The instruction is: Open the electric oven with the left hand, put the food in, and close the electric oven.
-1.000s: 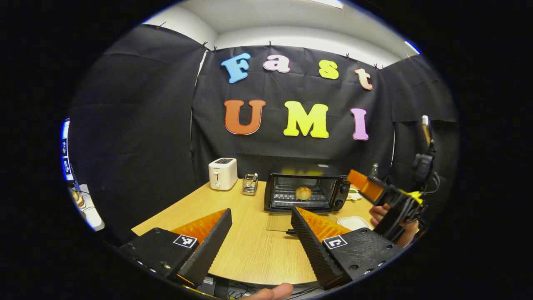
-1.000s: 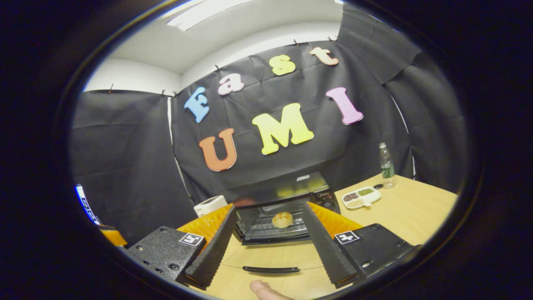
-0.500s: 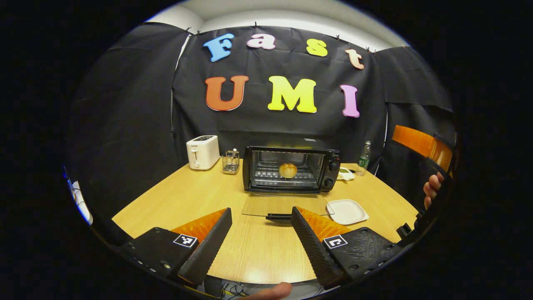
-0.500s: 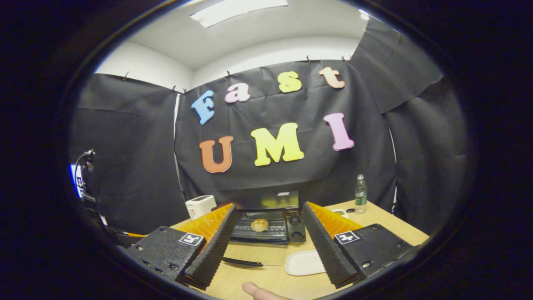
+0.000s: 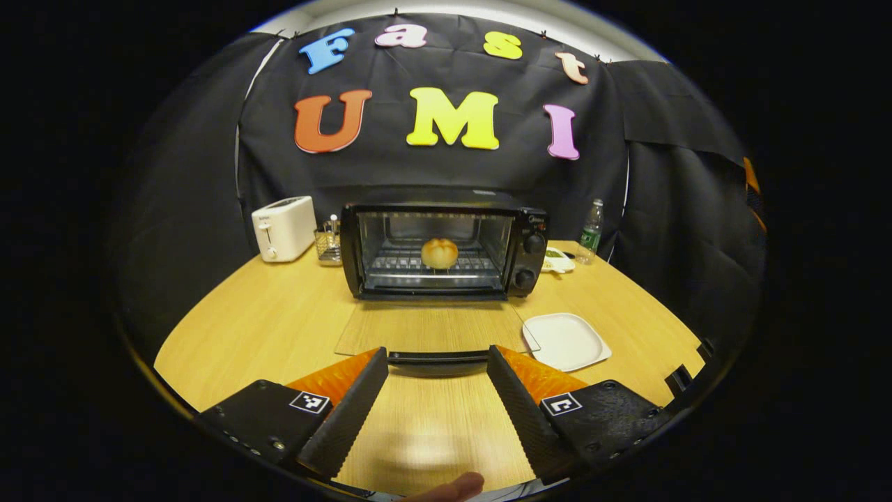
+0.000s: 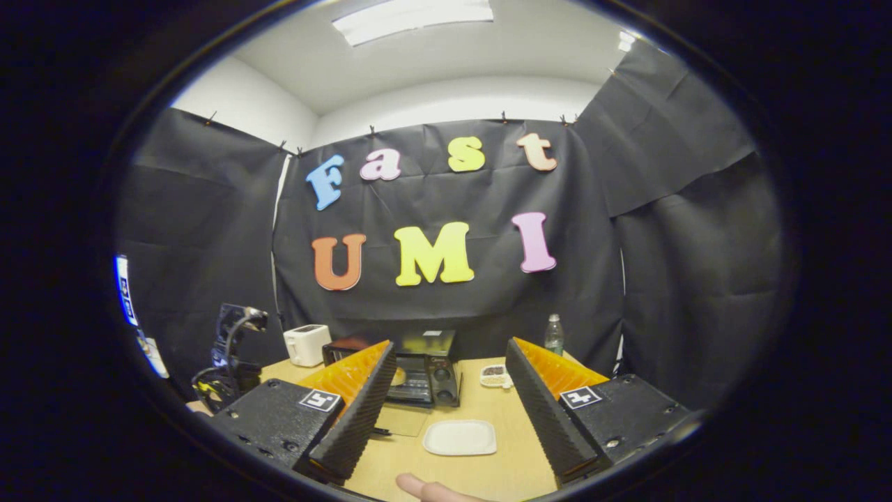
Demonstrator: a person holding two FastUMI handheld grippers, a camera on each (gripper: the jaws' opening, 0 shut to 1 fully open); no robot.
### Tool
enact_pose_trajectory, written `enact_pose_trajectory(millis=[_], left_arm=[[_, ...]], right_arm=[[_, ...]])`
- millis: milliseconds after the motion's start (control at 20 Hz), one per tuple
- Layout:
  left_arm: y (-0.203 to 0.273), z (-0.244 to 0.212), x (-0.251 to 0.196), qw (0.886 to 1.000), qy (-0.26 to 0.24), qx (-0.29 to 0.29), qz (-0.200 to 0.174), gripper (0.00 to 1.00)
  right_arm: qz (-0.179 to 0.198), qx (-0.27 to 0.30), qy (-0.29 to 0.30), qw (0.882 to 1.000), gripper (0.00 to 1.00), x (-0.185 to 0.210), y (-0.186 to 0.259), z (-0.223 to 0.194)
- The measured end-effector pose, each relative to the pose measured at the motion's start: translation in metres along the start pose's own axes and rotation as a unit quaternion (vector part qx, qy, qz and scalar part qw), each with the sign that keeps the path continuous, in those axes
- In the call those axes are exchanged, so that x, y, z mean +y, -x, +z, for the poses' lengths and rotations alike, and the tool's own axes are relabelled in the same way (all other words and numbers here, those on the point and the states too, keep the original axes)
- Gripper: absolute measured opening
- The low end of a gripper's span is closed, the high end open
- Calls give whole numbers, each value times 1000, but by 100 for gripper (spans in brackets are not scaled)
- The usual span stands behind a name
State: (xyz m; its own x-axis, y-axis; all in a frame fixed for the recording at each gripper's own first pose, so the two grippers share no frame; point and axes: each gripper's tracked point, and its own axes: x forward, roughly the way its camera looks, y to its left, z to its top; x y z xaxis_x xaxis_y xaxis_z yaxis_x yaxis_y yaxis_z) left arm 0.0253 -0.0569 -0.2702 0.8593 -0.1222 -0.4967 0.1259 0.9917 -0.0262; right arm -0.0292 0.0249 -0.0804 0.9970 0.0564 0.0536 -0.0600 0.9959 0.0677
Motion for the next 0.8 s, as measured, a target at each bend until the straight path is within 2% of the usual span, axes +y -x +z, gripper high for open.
enact_pose_trajectory(millis=[300, 550, 800], left_arm=[[-35, -52, -5, 997, 17, 70, 10, 95], [-53, -62, -4, 996, 14, 87, 25, 95], [-70, -65, -2, 995, 12, 97, 32, 95]], right_arm=[[3, 10, -4, 1000, 96, -15, -5, -13], [3, 22, -14, 1000, 96, -23, -9, -22], [21, 9, -7, 1000, 96, -13, -3, -15]])
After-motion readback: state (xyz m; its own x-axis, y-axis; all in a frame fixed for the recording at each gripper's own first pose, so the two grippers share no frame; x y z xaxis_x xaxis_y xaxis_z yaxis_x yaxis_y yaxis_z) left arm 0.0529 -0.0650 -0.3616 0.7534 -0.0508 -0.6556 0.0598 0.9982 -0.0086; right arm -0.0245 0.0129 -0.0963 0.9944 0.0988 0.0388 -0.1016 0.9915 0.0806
